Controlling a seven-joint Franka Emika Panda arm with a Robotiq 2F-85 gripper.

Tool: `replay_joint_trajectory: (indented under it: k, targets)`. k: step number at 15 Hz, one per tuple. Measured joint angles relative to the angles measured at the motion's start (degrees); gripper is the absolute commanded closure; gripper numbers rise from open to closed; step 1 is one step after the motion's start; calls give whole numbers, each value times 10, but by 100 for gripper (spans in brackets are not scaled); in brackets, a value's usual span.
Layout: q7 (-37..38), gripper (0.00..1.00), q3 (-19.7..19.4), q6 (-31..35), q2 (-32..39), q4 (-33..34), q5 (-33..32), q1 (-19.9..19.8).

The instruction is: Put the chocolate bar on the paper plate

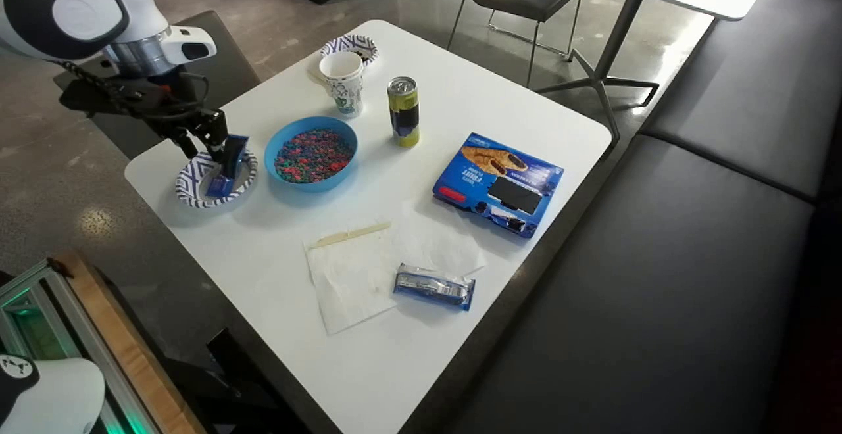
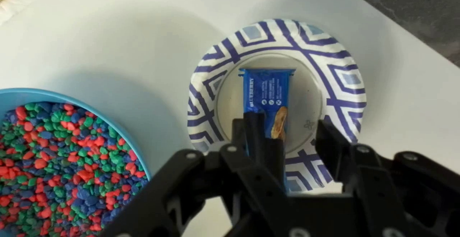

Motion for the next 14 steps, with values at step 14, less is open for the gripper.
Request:
replay_joint_trajectory:
  k: [14]
  targets:
    - [13,0,5,-58,-117,3,98,2]
